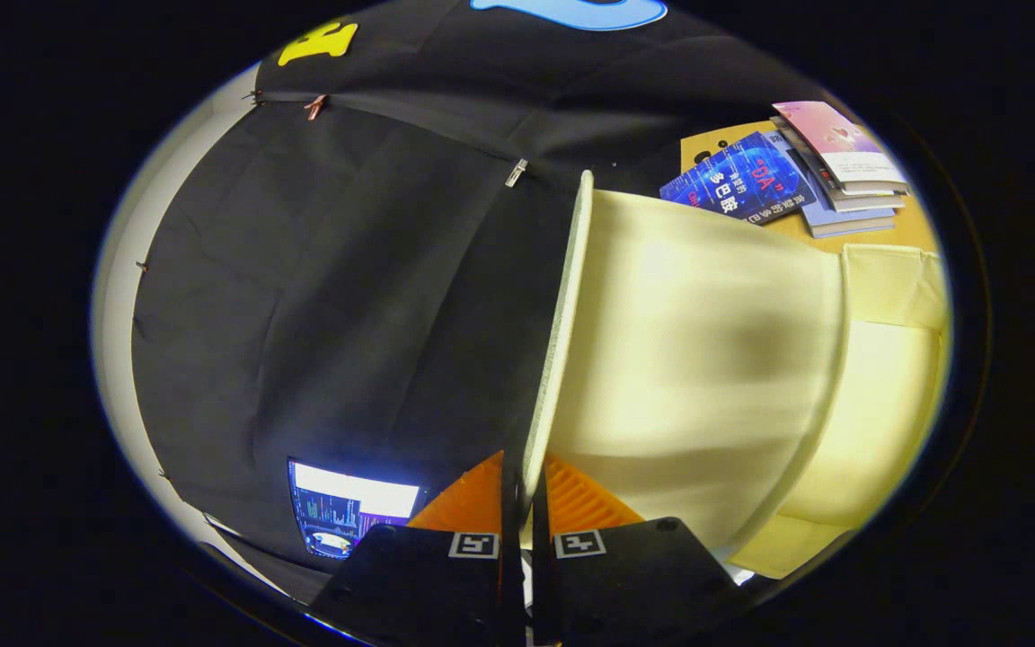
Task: Open the storage box then place both shoes into the box .Put the left shoe in first, then the right shoe, with the right side of both shoes facing outward in a uniform manner.
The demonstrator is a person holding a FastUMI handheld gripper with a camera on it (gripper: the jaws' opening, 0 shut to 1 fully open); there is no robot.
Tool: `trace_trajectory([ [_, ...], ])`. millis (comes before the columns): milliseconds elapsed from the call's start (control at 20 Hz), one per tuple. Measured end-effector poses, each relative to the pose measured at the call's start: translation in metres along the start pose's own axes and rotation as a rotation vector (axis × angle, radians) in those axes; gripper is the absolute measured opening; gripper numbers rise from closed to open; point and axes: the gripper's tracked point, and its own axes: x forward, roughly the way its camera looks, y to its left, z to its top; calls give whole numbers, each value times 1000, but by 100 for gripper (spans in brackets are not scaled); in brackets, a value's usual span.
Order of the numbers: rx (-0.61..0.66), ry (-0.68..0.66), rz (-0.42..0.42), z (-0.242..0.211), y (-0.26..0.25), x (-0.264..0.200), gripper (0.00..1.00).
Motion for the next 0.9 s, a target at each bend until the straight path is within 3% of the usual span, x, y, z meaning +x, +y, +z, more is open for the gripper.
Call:
trace_trajectory([
  [200, -18, 4, -10, -4, -4, 2, 10],
  [250, -28, 2, -15, -4, -6, -1, 17],
  [450, -71, -8, -50, -6, -19, -18, 87],
  [550, -113, -38, -77, -2, -27, -34, 97],
  [900, -285, -210, -252, 21, -77, -124, 98],
])
